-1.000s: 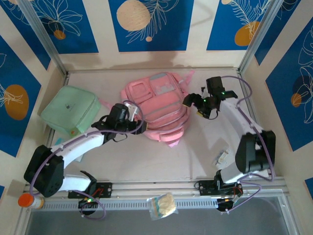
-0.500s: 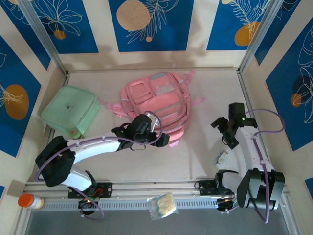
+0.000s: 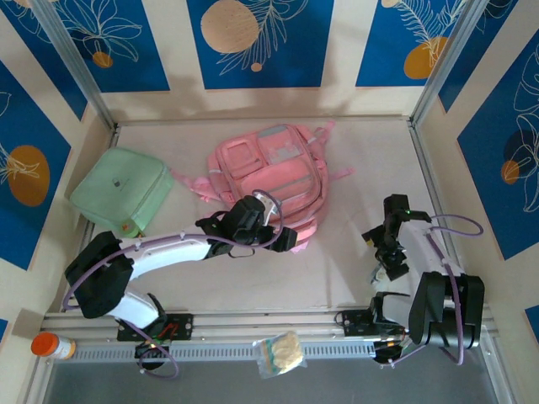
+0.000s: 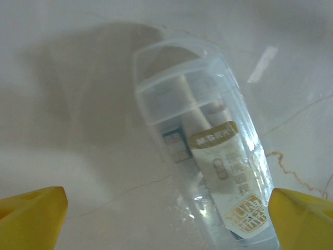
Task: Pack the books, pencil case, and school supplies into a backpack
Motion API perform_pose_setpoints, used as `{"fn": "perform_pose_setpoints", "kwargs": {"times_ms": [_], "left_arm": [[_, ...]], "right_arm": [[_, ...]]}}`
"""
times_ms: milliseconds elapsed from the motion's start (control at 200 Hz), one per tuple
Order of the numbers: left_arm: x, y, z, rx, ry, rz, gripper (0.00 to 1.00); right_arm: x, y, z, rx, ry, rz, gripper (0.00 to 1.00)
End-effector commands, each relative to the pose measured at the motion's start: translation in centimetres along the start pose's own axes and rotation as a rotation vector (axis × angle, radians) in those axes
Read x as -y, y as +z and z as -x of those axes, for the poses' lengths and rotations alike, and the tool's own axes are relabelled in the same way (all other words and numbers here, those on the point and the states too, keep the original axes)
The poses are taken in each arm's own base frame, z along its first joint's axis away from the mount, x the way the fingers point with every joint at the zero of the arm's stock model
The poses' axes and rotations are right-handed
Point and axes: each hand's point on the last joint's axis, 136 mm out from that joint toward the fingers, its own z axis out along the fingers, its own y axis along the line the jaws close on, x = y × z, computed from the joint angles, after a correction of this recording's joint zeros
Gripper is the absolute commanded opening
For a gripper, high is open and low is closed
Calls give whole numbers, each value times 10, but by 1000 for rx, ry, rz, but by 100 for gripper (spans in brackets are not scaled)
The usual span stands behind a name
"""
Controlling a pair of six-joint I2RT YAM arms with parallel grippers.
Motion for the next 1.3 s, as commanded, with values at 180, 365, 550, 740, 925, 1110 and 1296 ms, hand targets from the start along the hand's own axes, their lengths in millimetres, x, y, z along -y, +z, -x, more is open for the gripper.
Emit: {"fn": "perform_pose_setpoints", "kwargs": {"times_ms": [180, 365, 550, 740, 925, 1110, 1296], "left_arm": [[-14, -8, 11, 31, 22, 90, 99], [-21, -10, 10, 33, 8, 102, 99], [-27, -14, 10, 48, -12, 106, 99], [-24, -15, 14, 46, -8, 93, 99], [-24, -14, 16, 50, -18, 90, 99], [-28, -15, 13, 41, -27, 106, 99], [-31, -17, 14, 44, -32, 115, 100]], "right_arm": [[-34, 5, -25, -61, -38, 97, 99], [-52, -6, -27, -5, -183, 39, 98], [-27, -3, -23, 5, -151, -20, 100], [-8, 0, -25, 7, -152, -75, 99], [-16, 14, -36, -47, -148, -20, 95], [-25, 18, -38, -59, -169, -21, 84], [-33, 23, -45, -77, -188, -20, 78]]}}
